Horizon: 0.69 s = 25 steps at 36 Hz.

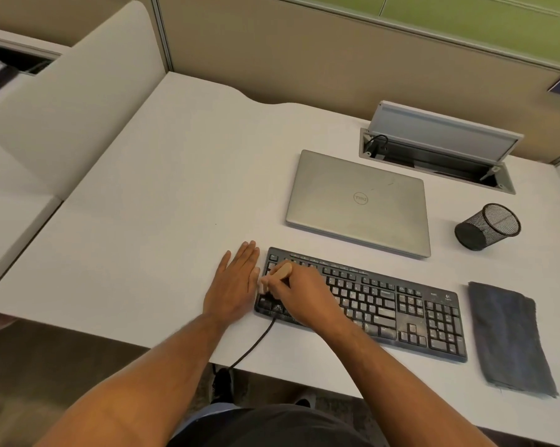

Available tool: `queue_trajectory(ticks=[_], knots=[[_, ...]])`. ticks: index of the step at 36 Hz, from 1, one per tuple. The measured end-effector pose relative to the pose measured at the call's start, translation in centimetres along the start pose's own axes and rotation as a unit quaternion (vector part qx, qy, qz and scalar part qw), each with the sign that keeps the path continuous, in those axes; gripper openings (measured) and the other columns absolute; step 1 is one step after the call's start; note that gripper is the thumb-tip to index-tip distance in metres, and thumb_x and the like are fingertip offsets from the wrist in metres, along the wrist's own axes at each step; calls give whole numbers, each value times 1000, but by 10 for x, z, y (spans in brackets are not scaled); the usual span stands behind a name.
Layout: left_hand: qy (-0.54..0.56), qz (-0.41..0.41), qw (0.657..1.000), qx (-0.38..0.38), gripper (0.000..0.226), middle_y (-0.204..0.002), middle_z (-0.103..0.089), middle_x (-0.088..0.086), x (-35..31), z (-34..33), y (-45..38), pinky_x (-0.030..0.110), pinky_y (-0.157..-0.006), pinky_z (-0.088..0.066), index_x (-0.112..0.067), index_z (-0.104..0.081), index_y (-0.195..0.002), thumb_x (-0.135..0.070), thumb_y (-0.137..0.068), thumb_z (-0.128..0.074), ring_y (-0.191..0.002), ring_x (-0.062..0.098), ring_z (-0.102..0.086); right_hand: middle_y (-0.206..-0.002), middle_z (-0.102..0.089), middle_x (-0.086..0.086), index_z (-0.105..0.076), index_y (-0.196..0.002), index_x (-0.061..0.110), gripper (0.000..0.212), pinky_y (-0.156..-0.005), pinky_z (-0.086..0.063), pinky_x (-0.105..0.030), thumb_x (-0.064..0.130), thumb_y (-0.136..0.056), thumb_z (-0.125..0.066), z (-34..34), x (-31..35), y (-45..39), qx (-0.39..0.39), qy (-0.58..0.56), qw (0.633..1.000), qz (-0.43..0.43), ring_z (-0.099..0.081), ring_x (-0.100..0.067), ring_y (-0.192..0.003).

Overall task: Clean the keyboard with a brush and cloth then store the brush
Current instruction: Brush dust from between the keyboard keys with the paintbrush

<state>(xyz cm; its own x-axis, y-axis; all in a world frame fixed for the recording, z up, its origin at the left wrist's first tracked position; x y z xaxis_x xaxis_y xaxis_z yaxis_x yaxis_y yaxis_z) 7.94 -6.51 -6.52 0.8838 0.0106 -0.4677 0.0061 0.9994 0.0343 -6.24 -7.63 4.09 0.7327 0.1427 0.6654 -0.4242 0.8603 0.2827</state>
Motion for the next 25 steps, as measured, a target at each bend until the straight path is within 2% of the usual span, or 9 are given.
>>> queue_trajectory(ticks=[3,6,8,10,15,20,25], knots=[[15,3,1000,-9,67,-169,-13,-7,2,0,-1,35,-128,1,-16,-21,-161,-40,-103,0,-155,1,0,-75,-69,8,-72,-88,25,33,-73,-55,-26,51,-102,-58,-1,2,-1,20,14,1000,-1,-65,-6,-69],[13,-6,1000,-9,66,-168,-15,-6,3,-1,-1,37,-128,-2,-16,-22,-161,-41,-104,-2,-155,3,-3,-81,-70,13,-73,-92,28,28,-75,-54,-24,49,-102,-58,7,3,-5,-12,-13,1000,3,-66,-3,-76],[22,-11,1000,-15,64,-168,-18,-6,3,0,0,37,-128,-4,-15,-26,-161,-41,-106,-5,-156,5,-6,-81,-71,12,-72,-94,29,27,-72,-52,-22,50,-102,-58,10,4,-6,-32,-16,999,10,-65,-2,-75],[24,-13,999,-19,63,-167,-21,-5,4,1,0,37,-128,-5,-14,-28,-160,-39,-106,-6,-156,6,-9,-80,-71,11,-72,-92,28,30,-70,-50,-21,53,-101,-58,8,4,-5,-21,-4,1000,3,-65,-3,-73],[8,-13,1000,-8,67,-168,-15,-5,3,-2,0,37,-127,-1,-13,-24,-161,-38,-103,-2,-155,5,-4,-78,-74,4,-73,-87,23,36,-76,-60,-32,56,-98,-62,-1,2,-1,37,-16,999,-30,-71,-10,-73],[5,-10,1000,-12,64,-168,-18,-5,4,-2,-1,34,-127,0,-15,-27,-160,-40,-105,-5,-155,5,-5,-84,-72,12,-76,-89,27,28,-77,-57,-30,49,-100,-62,9,-2,2,-29,-47,998,-17,-67,-4,-77],[0,-2,1000,-2,68,-169,-10,-9,2,0,-1,30,-125,8,-19,-21,-162,-46,-103,2,-154,1,2,-77,-73,3,-75,-87,22,30,-80,-59,-40,43,-103,-59,4,-3,8,39,-9,999,-21,-69,-11,-73]])
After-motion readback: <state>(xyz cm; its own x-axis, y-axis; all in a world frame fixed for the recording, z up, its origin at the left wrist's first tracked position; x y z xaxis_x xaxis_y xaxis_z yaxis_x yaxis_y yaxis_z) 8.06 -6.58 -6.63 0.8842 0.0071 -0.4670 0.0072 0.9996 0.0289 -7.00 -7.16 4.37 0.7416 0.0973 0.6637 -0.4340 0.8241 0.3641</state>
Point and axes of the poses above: each hand's wrist, its own y-axis away from the middle knuckle, its own z-axis out of the back of the hand, x = y × z, the point moved 7 cm from there along -y, towards the middle knuckle
